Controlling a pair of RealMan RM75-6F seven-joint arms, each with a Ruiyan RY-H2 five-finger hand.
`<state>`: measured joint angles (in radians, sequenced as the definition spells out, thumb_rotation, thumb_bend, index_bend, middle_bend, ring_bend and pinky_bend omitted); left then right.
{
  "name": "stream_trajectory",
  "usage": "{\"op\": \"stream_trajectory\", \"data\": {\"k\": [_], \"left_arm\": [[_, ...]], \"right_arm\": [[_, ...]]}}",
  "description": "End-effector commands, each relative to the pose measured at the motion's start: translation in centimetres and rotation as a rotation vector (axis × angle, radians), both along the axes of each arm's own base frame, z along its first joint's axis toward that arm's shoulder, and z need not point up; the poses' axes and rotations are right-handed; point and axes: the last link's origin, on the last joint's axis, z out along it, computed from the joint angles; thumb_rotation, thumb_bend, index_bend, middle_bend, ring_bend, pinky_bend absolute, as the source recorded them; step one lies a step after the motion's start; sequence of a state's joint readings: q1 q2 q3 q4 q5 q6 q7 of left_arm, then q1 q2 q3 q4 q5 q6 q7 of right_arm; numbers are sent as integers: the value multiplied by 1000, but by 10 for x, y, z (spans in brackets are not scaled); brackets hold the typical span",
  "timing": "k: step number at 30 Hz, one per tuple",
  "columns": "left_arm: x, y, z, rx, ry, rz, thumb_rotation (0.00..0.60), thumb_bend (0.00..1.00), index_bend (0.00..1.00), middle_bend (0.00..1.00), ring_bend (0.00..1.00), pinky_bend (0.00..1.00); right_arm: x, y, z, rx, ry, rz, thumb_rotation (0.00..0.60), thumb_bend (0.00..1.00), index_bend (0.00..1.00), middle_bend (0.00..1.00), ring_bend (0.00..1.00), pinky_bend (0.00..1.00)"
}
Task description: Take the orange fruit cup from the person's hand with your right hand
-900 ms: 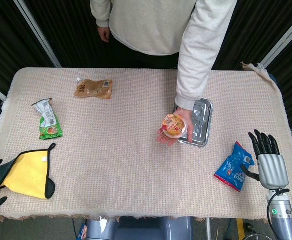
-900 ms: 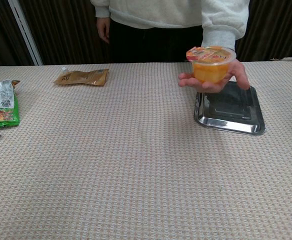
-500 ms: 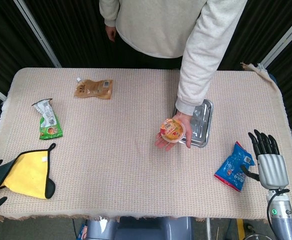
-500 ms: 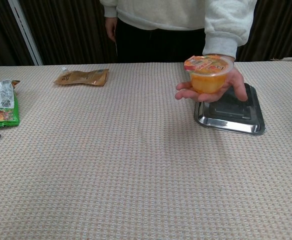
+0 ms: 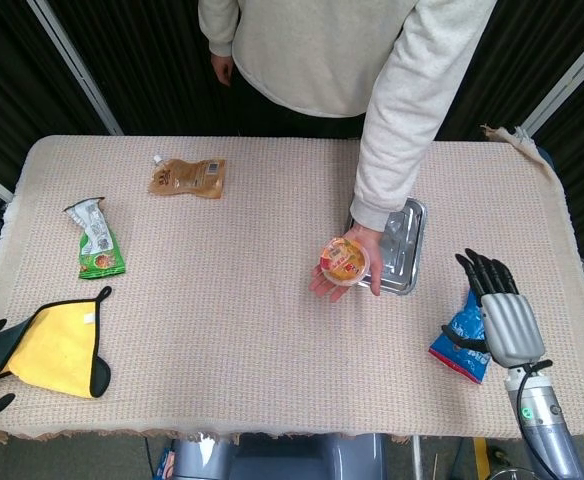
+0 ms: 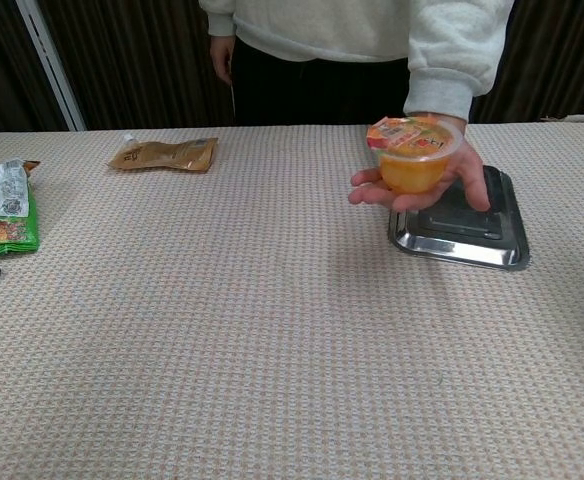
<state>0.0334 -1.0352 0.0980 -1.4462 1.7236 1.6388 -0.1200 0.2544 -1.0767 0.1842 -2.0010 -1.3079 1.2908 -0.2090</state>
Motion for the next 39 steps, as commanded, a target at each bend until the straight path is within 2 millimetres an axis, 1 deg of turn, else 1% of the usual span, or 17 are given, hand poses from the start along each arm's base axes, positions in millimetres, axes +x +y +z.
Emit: {"op": "stream_trajectory", "data": {"k": [1,6,7,9,20,31,39], "left_arm": [[0,0,0,-1,3,-2,600,0,15,0,0,0],[0,0,0,-1,-2,1,600,0,14,0,0,0],[0,0,0,-3,0,1,600,0,14,0,0,0],[0,0,0,-4,1,2,600,0,15,0,0,0],[0,0,0,-11,-10,10,600,0,15,0,0,0],[0,0,1,-17,-22,12,600,0,15,0,0,0],[0,1,1,-19,-28,15,600,0,14,0,0,0]], "right_arm": [[45,-26,8,137,10,-1,600,129,58,6,0,0],[69,-42,-2,223,48,-15,600,130,82,44,0,20],[78,-46,-9,255,47,-6,600,131,82,44,0,20],[88,-53,-18,276,55,-7,600,130,82,44,0,20],[118,-71,-48,307,69,0,600,129,80,7,0,20],[132,-87,-73,296,70,18,600,130,65,0,0,20],[130,-96,-86,281,134,21,600,131,70,0,0,20]]}}
